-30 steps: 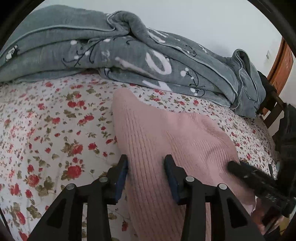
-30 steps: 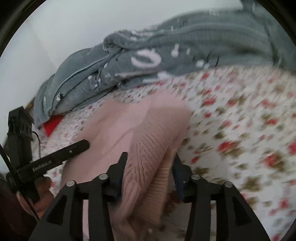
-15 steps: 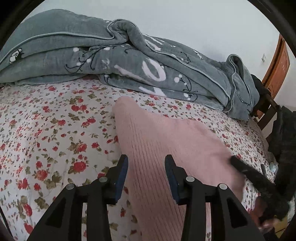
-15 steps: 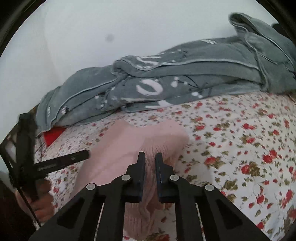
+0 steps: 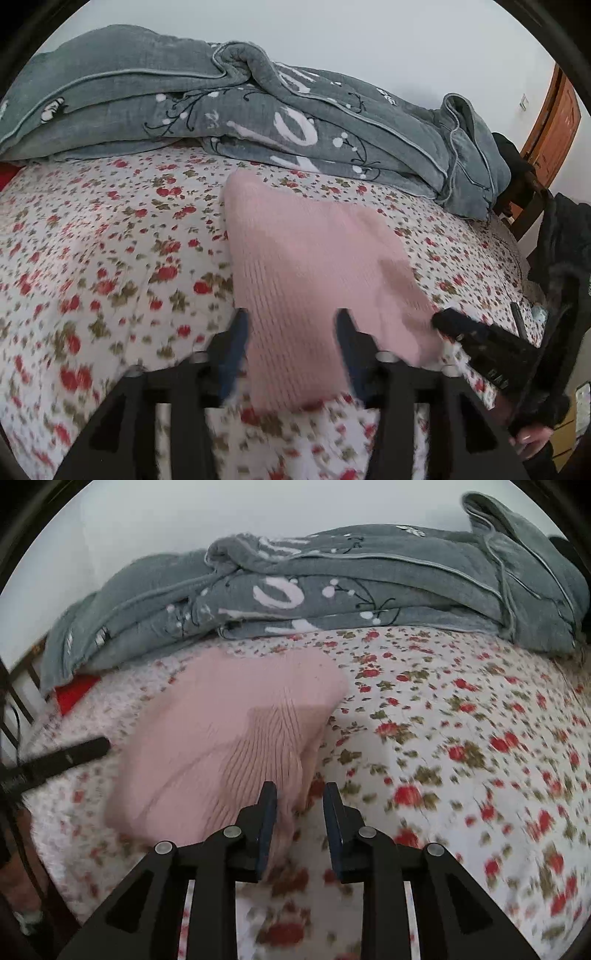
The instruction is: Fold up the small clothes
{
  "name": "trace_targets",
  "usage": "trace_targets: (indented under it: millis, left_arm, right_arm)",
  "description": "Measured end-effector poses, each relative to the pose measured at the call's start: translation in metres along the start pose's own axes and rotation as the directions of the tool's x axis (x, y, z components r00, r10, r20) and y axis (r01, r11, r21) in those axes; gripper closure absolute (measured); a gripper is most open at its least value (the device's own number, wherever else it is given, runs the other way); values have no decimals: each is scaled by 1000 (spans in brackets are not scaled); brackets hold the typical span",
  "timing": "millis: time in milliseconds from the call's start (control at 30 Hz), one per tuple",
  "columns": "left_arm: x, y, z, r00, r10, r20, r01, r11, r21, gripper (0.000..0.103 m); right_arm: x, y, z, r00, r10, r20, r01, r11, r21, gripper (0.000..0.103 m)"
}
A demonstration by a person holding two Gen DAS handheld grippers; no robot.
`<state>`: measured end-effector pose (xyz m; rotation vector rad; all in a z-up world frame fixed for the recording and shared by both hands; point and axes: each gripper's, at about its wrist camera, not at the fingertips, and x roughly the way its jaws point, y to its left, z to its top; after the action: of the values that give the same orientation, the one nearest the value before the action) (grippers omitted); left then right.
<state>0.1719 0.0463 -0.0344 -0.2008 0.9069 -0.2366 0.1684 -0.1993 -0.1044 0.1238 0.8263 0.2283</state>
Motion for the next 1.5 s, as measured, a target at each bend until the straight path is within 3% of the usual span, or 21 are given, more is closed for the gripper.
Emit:
trace_targets:
  millis: [67,300,433,600,900,1500]
  left_arm:
    - [-20,-10,-6,999,12,33,-12,1000,11,35]
    - [-77,-43,-22,992,71,101,-76,996,39,23]
    - [-102,-57,-36,986,111,124,-117,992,40,18]
    - [-126,-64,-55,976,164,145,-172,984,48,11]
    - [-151,-73,-76,967,194,163,-205,977,54,10]
    - [-162,-81,-79,965,194,174,-205,977,51,10]
  right_arm:
    - [-23,1,3,1000,0,14,0,1000,11,74]
    - [-106,18,10,993,-86,75,89,995,-43,33]
    - [-134,22,2,990,-119,77,123,991,-58,28]
    - [-161,22,-21,981,-161,107,169,983,-72,6]
    - [-192,10,-50,972,-197,127,202,979,-27,5]
    - [-216,13,-52,965,-207,162,214,977,-24,5]
